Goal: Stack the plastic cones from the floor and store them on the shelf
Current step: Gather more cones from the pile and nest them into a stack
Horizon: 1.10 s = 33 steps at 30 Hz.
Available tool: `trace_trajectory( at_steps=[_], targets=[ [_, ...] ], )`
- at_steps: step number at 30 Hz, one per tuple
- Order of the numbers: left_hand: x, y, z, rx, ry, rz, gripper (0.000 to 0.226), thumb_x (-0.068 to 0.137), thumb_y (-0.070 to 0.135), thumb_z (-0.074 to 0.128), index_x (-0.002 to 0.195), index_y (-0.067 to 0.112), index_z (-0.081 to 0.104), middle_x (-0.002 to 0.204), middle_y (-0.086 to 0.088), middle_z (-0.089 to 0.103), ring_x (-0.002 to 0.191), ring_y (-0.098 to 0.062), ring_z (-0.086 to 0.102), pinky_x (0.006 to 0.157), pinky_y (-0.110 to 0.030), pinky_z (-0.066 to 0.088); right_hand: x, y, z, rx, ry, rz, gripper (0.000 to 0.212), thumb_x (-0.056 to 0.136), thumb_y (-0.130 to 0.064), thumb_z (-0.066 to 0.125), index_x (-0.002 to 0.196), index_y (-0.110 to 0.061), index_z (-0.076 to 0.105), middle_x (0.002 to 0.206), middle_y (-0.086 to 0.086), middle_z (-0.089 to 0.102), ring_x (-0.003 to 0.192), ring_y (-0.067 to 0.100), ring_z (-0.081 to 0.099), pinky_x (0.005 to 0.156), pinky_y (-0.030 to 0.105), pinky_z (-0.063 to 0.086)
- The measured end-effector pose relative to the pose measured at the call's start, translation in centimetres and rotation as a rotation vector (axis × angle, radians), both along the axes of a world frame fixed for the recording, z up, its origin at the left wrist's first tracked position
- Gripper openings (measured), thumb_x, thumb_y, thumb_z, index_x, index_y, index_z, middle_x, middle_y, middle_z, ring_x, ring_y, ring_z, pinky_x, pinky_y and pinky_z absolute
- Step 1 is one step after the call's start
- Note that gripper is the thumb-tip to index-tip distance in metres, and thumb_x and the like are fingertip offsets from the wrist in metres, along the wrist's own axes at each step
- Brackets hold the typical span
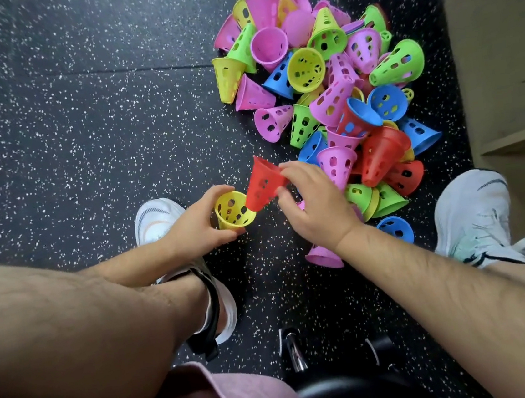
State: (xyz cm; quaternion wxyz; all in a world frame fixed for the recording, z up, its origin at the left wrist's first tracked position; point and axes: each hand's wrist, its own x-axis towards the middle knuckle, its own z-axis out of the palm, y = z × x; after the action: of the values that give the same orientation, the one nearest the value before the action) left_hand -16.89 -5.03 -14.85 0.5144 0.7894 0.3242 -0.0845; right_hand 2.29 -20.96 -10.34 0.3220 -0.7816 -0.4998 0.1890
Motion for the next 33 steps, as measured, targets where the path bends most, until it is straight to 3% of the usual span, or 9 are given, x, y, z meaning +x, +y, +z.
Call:
trace_trajectory(
  at_steps=[3,7,11,15,18,22,26,30,33],
  targets=[
    [0.3,-0.2,0.3,0.011,-0.040,-0.001,0.079,0.075,0.036,0.090,0.139,0.038,0.044,0.118,0.016,0.067,0.104,-0.006,0.066,0.095,-0.034,0.053,-0.9,0.9,-0.2,-0.040,0.004,0.038,0.021,0.096,-0.018,0.059,0.114,-0.009,0.065,0.126,0.007,0.060,0.115,0.028,0.055,0.103,0.038,0.043],
    [1.0,-0.9,0.9,-0.003,-0.105,0.040,0.085,0.074,0.032,0.092,0.144,0.026,0.044,0.117,0.015,0.067,0.098,0.005,0.063,0.087,-0.020,0.048,-2.3,0.7,0.1,-0.113,-0.019,0.259,0.026,0.093,-0.017,0.058,0.117,-0.012,0.064,0.130,0.009,0.058,0.115,0.031,0.052,0.102,0.041,0.043],
    [1.0,-1.2,1.2,-0.042,-0.071,-0.049,0.090,0.067,0.053,0.082,0.145,0.036,0.039,0.121,0.010,0.068,0.104,-0.012,0.068,0.092,-0.030,0.054,-2.5,-0.4,0.7,-0.285,0.097,0.305,0.044,0.093,-0.026,0.057,0.135,-0.016,0.051,0.133,-0.001,0.057,0.121,0.019,0.046,0.107,0.034,0.038],
    [2.0,-1.2,1.6,-0.042,-0.023,-0.157,0.081,0.072,0.045,0.088,0.139,0.036,0.044,0.116,0.009,0.069,0.101,-0.017,0.068,0.093,-0.039,0.054,-1.5,-2.0,0.9,-0.364,0.105,0.358,0.053,0.091,-0.030,0.058,0.141,-0.020,0.044,0.129,-0.006,0.055,0.118,0.011,0.045,0.104,0.028,0.038],
    [3.2,-1.6,2.0,-0.035,0.005,-0.189,0.077,0.066,0.051,0.080,0.133,0.040,0.044,0.114,0.011,0.068,0.101,-0.016,0.067,0.094,-0.040,0.054,-1.1,-2.9,1.5,-0.347,0.103,0.316,0.051,0.091,-0.027,0.057,0.141,-0.021,0.044,0.126,-0.005,0.056,0.116,0.012,0.046,0.100,0.026,0.038],
    [3.4,-2.8,1.8,-0.043,0.038,-0.195,0.075,0.063,0.042,0.078,0.129,0.038,0.043,0.111,0.009,0.067,0.102,-0.013,0.067,0.094,-0.036,0.054,0.2,-3.5,1.2,-0.362,-0.111,0.172,0.042,0.089,-0.019,0.055,0.130,-0.013,0.050,0.118,0.006,0.057,0.113,0.025,0.049,0.097,0.038,0.040],
    [2.9,-2.6,1.2,-0.069,0.049,-0.157,0.074,0.071,0.017,0.086,0.129,0.033,0.043,0.113,0.005,0.067,0.104,-0.014,0.066,0.094,-0.028,0.053,0.8,-3.5,0.0,-0.500,-0.293,0.335,0.046,0.077,-0.014,0.059,0.122,-0.017,0.051,0.118,-0.001,0.055,0.115,0.024,0.046,0.102,0.033,0.035],
    [2.9,-2.6,1.1,-0.076,0.049,-0.135,0.073,0.073,0.006,0.085,0.131,0.025,0.044,0.115,0.001,0.066,0.102,-0.011,0.064,0.089,-0.019,0.049,0.4,-2.9,-1.3,-0.584,-0.501,0.510,0.067,0.076,-0.019,0.064,0.140,-0.020,0.044,0.135,0.001,0.051,0.128,0.027,0.041,0.114,0.040,0.027],
    [2.8,-2.5,1.2,-0.108,0.052,-0.121,0.075,0.071,0.008,0.086,0.131,0.027,0.043,0.115,0.001,0.066,0.101,-0.010,0.064,0.090,-0.023,0.051,0.4,-2.8,-1.9,-0.643,-0.567,0.561,0.077,0.077,-0.028,0.074,0.145,-0.025,0.038,0.134,0.002,0.049,0.129,0.027,0.039,0.118,0.040,0.019]
  ],
)
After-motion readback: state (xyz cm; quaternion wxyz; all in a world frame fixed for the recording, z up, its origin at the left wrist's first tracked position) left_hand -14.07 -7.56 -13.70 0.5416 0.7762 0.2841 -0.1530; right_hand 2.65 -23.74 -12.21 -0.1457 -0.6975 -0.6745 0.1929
